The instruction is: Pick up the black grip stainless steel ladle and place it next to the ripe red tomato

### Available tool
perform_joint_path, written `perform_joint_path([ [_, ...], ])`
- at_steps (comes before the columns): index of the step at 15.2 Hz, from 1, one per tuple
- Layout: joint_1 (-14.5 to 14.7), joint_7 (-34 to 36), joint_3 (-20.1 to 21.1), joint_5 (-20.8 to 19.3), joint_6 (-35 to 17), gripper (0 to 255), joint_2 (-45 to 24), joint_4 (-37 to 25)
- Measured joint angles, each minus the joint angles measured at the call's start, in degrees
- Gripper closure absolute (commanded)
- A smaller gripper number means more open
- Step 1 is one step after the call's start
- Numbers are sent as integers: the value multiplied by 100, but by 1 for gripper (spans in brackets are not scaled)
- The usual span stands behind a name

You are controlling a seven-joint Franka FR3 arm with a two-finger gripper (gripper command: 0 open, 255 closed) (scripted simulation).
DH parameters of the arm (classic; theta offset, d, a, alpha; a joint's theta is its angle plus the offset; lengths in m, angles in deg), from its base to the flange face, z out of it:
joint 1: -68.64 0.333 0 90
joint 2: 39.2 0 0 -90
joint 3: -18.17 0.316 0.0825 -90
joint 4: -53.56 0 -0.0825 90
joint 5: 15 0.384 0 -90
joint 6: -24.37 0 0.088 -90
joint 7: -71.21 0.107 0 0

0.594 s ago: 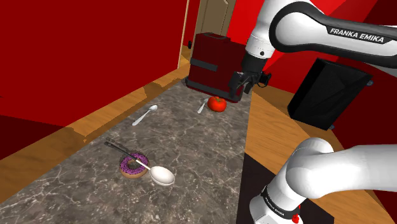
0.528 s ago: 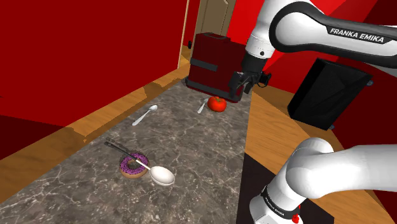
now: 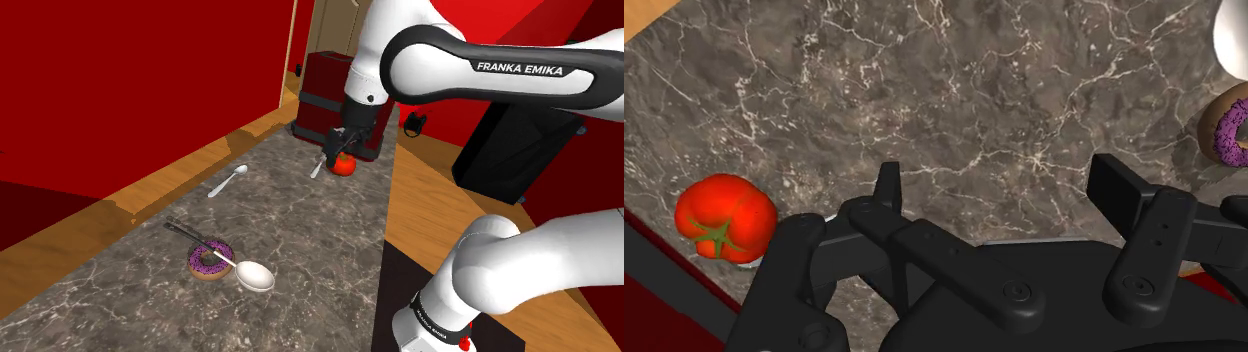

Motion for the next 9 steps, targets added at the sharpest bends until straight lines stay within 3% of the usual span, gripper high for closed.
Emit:
perform_joint_path([
  [9,331,651,1045,-74,-823,0,-1401,-452],
])
